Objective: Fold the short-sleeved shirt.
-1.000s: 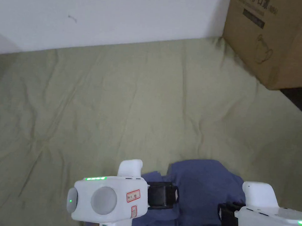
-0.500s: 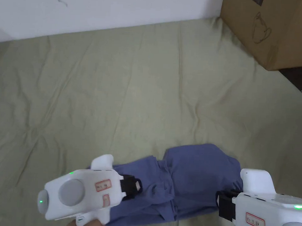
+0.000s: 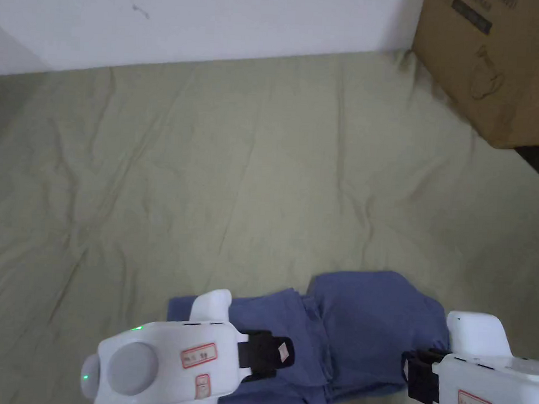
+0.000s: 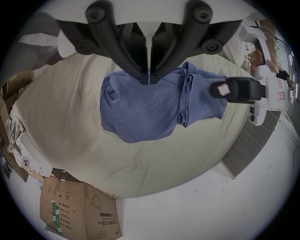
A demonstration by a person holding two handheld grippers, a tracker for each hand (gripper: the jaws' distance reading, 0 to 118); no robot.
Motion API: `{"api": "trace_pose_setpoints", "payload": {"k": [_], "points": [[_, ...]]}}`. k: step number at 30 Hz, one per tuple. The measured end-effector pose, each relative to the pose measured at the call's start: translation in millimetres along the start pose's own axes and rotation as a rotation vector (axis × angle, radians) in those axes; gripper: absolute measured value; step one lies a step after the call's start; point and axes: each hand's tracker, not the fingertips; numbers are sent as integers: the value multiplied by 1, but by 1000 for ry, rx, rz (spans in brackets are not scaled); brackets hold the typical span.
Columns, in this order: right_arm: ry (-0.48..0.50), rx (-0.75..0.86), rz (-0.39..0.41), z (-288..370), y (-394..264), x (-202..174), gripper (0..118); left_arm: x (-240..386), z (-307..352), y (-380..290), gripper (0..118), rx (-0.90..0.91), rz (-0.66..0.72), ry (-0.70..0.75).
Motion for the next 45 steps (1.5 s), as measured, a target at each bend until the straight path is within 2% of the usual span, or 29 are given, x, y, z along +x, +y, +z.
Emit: {"api": "trace_pose_setpoints", "payload": {"k": [1, 2, 3, 4, 5, 6, 7, 10, 12, 13, 16, 18, 19, 20, 21, 22, 23, 24, 25, 26, 29, 31, 34, 40, 43, 45], "points": [[1, -2, 7, -1, 1, -3, 3, -12, 17, 4, 2, 28, 32, -2], [3, -6, 14, -2, 1, -6, 3, -26, 34, 5, 11, 60, 70, -4], [3, -9, 21, -3, 1, -11, 3, -42, 50, 5, 32, 85, 99, 6], [3, -14, 28, -5, 1, -15, 3, -57, 61, 4, 62, 92, 122, 17], [5, -21, 38, -6, 1, -19, 3, -75, 71, 3, 104, 95, 152, 51], [8, -29, 49, -8, 2, -24, 3, -89, 77, 1, 116, 99, 182, 89], [10, -34, 61, -10, 2, -24, 3, -101, 83, -3, 118, 114, 209, 111], [12, -47, 99, -16, 2, -34, 3, -137, 80, -8, 116, 108, 292, 0], [7, -59, 122, -18, 3, -47, 3, -155, 61, -11, 116, 87, 399, -88], [6, -64, 133, -18, 3, -50, 3, -160, 49, -10, 117, 61, 431, -87], [6, -67, 161, -17, 4, -60, 3, -166, 32, -7, 118, 91, 411, -182], [4, -70, 170, -18, 5, -63, 3, -163, 21, -1, 117, 93, 470, -238], [2, -73, 170, -19, 5, -63, 3, -164, 13, 0, 109, 82, 487, -255], [-1, -76, 166, -20, 5, -63, 3, -165, 6, 2, 75, 59, 463, -266], [-2, -81, 162, -20, 6, -64, 3, -160, 5, 5, 24, 29, 426, -226], [-1, -84, 159, -20, 6, -65, 3, -158, 3, 6, 14, 14, 398, -115], [2, -85, 159, -17, 6, -67, 3, -161, -3, 7, 14, -36, 353, -4], [6, -87, 162, -16, 6, -69, 3, -169, -5, 3, 14, -44, 382, -48], [5, -88, 167, -15, 7, -70, 3, -172, 2, 4, 14, -7, 455, -169], [-5, -88, 176, -14, 8, -72, 3, -175, 6, 5, 14, -17, 494, -190], [-18, -87, 183, -14, 9, -70, 3, -169, 33, 10, 13, -4, 358, -105], [-17, -85, 170, -14, 11, -72, 3, -176, 55, 12, 13, -5, 363, -109], [10, -82, 150, -15, 12, -77, 3, -192, 100, 16, 13, 46, 329, -34], [32, -93, 159, -21, 4, -79, 3, -220, 193, 20, 13, 125, 366, 181], [48, -101, 156, -22, 0, -75, 3, -202, 218, 26, 13, 171, 353, 258], [51, -102, 149, -23, -2, -71, 3, -184, 221, 32, 13, 184, 323, 258]]}}
